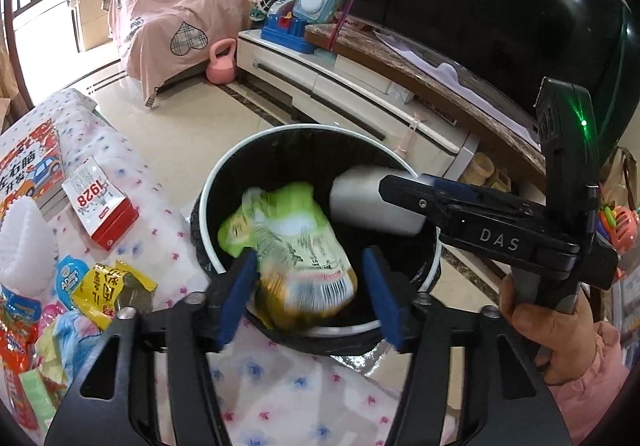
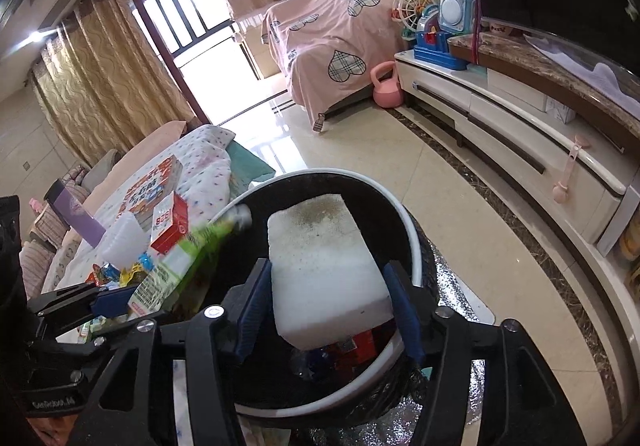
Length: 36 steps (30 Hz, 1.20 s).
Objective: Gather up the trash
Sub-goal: 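Carry the pouch and foam block over the bin and open both tools, then move both open tools back toward the table clutter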
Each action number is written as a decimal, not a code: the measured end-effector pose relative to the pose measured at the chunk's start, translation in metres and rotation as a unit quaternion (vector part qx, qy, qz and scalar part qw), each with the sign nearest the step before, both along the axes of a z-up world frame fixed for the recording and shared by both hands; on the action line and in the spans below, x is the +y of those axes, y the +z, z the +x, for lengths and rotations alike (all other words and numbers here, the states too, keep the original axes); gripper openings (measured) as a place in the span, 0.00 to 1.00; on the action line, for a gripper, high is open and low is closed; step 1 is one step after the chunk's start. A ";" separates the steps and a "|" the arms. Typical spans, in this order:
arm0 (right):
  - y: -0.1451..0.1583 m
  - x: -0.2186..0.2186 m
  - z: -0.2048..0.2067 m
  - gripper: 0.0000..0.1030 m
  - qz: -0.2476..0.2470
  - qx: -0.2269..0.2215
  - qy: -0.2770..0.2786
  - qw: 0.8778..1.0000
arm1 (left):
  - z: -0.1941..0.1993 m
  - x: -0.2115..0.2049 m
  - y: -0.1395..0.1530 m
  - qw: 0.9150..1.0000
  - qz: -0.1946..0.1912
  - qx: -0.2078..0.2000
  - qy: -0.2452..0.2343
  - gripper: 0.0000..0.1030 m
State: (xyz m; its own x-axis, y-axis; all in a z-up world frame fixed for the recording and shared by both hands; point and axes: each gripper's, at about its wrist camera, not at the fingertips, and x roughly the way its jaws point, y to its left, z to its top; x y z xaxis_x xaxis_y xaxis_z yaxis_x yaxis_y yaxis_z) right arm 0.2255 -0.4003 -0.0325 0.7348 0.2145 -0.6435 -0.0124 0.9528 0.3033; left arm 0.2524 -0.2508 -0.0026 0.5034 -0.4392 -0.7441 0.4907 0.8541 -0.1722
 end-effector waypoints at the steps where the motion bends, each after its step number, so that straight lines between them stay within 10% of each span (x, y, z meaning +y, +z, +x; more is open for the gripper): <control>1: 0.000 -0.001 0.002 0.62 0.002 0.000 -0.001 1.000 | -0.001 0.002 0.001 1.000 -0.003 0.000 0.003 0.62; 12: 0.011 0.012 -0.026 0.91 0.022 -0.025 0.000 0.999 | -0.036 0.053 0.006 0.998 -0.038 0.002 0.050 0.68; 36: -0.006 0.131 -0.088 0.95 0.060 -0.024 0.072 0.995 | -0.124 0.203 -0.008 0.979 -0.058 -0.001 0.195 0.68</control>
